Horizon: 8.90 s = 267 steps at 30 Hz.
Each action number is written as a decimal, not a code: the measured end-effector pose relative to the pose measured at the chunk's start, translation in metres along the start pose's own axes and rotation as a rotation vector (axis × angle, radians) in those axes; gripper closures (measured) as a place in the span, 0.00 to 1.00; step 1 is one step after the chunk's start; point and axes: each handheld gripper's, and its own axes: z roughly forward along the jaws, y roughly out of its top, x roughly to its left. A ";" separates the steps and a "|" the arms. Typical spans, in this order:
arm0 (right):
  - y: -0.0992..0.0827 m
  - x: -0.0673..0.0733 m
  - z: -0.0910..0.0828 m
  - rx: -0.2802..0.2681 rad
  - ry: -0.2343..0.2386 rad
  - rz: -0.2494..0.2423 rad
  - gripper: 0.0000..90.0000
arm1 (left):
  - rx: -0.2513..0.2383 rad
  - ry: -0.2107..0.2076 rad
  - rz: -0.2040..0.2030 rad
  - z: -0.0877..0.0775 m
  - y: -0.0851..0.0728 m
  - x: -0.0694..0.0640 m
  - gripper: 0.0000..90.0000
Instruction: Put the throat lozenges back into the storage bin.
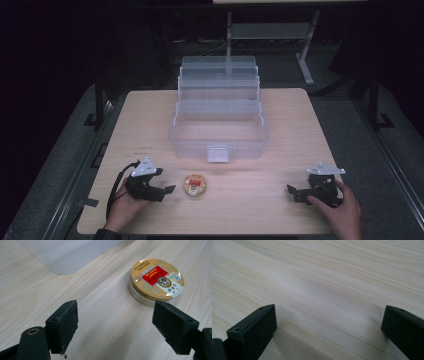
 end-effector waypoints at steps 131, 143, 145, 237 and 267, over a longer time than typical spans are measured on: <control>0.000 0.000 0.000 0.000 0.000 0.000 0.00 | 0.272 -0.162 0.199 0.064 0.069 -0.043 0.22; 0.000 0.000 0.000 0.000 0.000 0.000 0.00 | 0.257 -0.163 0.183 0.058 0.074 -0.041 0.22; 0.000 0.000 0.000 0.000 0.000 0.000 0.00 | 0.254 -0.162 0.185 0.057 0.075 -0.040 0.22; 0.000 0.000 0.000 -0.001 0.000 0.000 0.00 | 0.193 -0.127 0.229 0.021 0.159 -0.015 0.22; 0.000 0.000 0.000 -0.001 0.002 0.001 0.00 | 0.172 -0.068 0.178 0.022 0.183 0.015 0.22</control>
